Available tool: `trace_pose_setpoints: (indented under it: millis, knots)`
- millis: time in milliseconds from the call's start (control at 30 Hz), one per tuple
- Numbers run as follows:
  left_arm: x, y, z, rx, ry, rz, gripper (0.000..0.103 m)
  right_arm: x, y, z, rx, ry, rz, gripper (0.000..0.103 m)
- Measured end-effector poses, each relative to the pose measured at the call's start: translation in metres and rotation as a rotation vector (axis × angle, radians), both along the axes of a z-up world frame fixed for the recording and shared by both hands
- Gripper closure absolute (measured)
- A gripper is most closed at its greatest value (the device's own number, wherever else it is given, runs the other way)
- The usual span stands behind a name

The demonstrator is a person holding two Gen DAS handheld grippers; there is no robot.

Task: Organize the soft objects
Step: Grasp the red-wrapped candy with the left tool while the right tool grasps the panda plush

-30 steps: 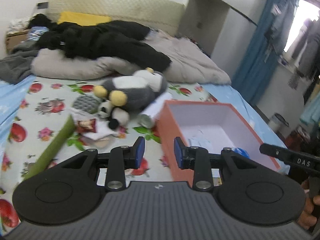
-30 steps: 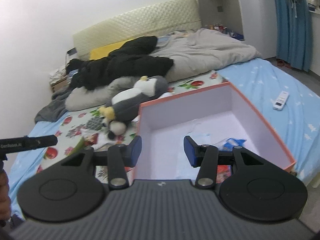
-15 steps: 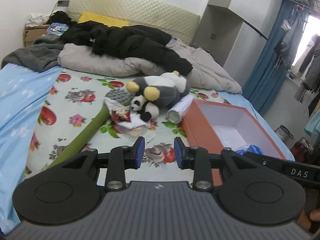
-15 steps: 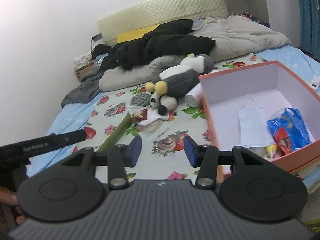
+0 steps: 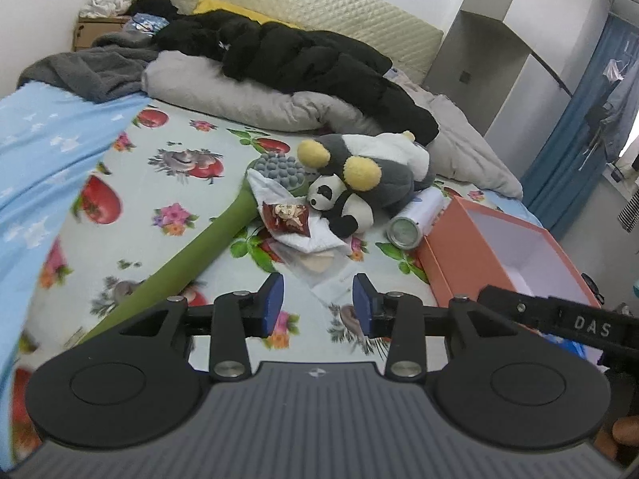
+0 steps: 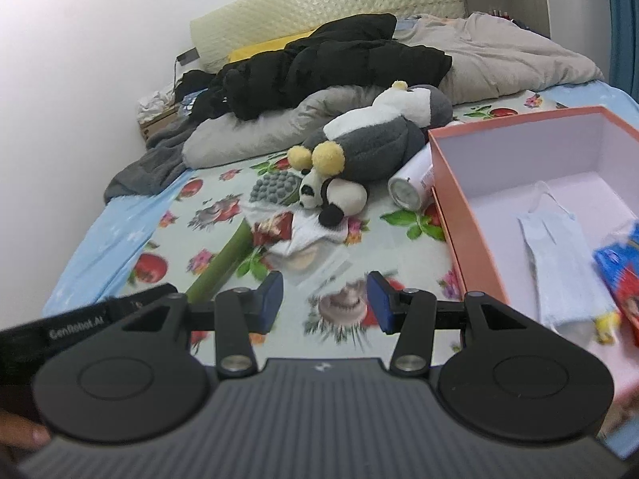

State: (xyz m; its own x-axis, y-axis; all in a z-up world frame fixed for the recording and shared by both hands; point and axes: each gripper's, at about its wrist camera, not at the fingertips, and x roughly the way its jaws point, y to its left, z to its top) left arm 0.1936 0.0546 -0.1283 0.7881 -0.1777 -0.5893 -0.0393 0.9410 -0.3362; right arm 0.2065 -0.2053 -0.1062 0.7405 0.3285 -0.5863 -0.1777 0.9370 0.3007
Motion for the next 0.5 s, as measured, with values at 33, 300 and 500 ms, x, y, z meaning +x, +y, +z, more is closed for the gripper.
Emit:
trace_pose_setpoints:
  millis: [33, 300, 500]
  knots:
    - [0.012, 0.001, -0.007, 0.001, 0.0, 0.0, 0.059, 0.01, 0.003, -0.005, 0.0, -0.003, -0.006, 0.053]
    - [0.097, 0.007, -0.048, -0.014, 0.014, 0.008, 0.052, 0.09, 0.017, -0.04, 0.037, 0.063, -0.07, 0.053]
    - [0.147, 0.014, -0.068, -0.015, 0.008, 0.016, 0.049, 0.147, 0.032, -0.065, 0.048, 0.109, -0.096, 0.053]
